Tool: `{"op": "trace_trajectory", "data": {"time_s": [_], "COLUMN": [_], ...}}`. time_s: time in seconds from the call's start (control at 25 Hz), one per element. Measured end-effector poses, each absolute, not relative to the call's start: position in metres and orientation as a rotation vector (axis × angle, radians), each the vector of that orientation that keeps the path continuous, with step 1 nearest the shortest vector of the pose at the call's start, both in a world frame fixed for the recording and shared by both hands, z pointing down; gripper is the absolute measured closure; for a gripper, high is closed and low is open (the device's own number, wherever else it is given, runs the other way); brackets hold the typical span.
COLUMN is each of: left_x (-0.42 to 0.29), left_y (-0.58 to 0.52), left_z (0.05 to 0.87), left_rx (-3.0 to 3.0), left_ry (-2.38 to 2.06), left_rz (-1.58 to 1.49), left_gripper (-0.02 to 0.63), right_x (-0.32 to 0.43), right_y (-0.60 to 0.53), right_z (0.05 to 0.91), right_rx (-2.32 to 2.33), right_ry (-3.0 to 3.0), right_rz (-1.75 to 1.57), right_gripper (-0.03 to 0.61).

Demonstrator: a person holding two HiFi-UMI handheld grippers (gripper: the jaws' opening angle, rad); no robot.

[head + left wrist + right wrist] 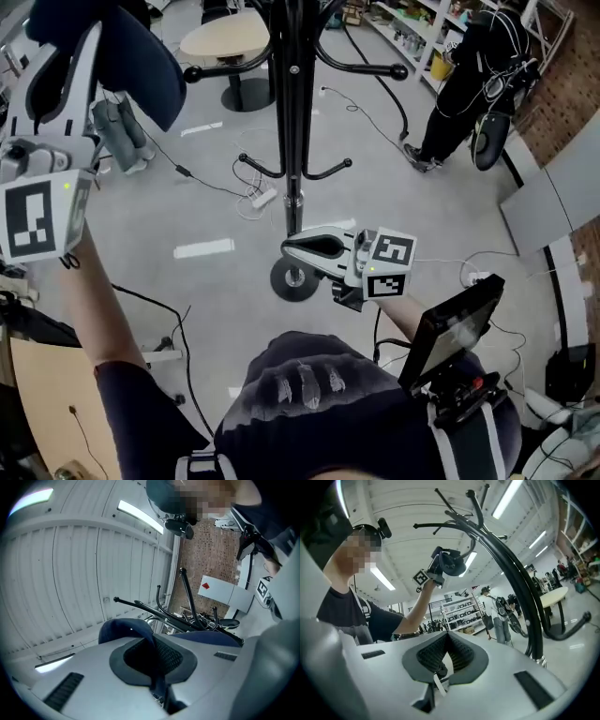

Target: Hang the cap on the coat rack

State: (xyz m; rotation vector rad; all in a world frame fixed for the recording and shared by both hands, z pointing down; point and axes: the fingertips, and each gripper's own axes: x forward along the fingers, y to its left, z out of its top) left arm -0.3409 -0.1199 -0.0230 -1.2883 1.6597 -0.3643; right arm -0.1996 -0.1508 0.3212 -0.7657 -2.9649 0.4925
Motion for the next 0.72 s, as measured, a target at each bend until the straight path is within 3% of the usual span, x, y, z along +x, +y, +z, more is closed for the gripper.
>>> {"op": "trace_trajectory", "data": {"time_s": [0.72], "left_x": [-0.341], "left_y": [-0.11], "left_z": [-0.044], "left_rx": [-1.242], "left_ry": [1.638], "left_rz": [-0.271], "left_gripper": [0.592], "right_x": [-0.216], "right_y": [-0.121], "right_z": [0.202], "right_rx": [-1.026], "right_ry": [-3.025], "right_rz": [0.362], "right_gripper": [0.575]}}
